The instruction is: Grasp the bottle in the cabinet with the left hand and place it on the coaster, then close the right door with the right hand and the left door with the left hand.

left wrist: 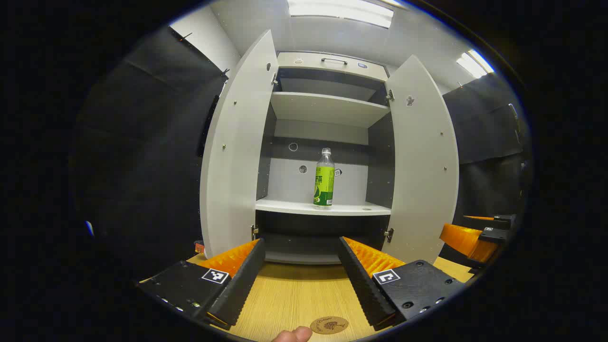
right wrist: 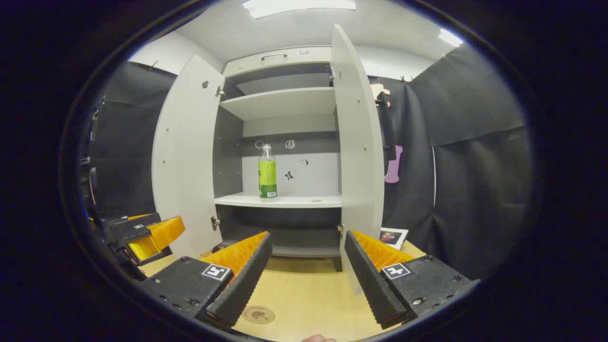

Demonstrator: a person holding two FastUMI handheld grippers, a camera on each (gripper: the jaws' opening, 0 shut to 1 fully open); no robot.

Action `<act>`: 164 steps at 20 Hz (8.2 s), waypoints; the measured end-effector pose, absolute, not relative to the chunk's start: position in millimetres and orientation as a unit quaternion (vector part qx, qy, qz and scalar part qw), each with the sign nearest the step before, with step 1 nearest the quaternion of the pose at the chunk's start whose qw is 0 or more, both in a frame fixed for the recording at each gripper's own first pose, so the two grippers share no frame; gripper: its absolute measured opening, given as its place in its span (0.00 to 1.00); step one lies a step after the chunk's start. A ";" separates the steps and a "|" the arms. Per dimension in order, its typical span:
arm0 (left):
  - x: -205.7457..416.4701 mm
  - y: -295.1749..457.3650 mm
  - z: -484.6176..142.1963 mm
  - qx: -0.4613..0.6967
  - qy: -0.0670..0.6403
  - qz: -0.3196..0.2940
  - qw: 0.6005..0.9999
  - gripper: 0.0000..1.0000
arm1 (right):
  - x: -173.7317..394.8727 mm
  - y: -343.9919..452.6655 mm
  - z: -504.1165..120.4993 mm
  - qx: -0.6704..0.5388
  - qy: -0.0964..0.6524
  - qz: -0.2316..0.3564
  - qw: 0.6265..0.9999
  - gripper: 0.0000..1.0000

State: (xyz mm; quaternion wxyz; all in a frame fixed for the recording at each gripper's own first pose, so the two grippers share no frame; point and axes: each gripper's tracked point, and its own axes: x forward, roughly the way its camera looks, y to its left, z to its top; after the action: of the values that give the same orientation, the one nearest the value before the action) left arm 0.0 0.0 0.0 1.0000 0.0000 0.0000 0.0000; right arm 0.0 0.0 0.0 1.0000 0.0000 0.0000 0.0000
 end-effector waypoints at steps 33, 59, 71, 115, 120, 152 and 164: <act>171.6 -77.1 78.8 0.029 -0.051 -0.157 0.986 0.94 | 1.6 -18.3 -0.5 0.022 0.004 -0.040 0.999 1.00; 373.5 -53.2 69.4 0.007 -0.013 -0.062 0.998 0.72 | 19.7 -51.6 -12.3 0.053 0.024 -0.079 0.995 0.99; 276.7 -41.9 86.2 0.038 -0.042 -0.055 0.997 0.72 | 18.0 -47.3 4.3 0.046 0.005 -0.048 0.998 0.99; 32.6 -88.9 -234.7 0.026 0.045 -0.044 0.998 0.76 | -9.5 -40.3 24.3 -0.001 0.039 -0.022 0.999 0.99; 24.8 -92.5 -219.7 0.024 0.039 -0.058 0.997 0.88 | -11.4 -40.9 20.8 -0.002 0.043 -0.024 0.999 0.99; -8.2 -48.4 -29.1 -0.008 0.055 -0.045 0.997 0.95 | -14.4 -131.2 107.3 0.051 -0.073 -0.098 0.991 1.00; -10.9 -22.0 -36.3 -0.009 0.051 -0.003 0.999 0.95 | 77.4 -191.0 194.7 0.055 -0.091 -0.102 0.989 0.98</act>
State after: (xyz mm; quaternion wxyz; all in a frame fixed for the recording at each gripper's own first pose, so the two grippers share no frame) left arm -10.9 -22.0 -36.3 0.9987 -0.0086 0.0507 -0.0026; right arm 77.4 -191.0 194.7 0.9890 0.0551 -0.0911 -0.1023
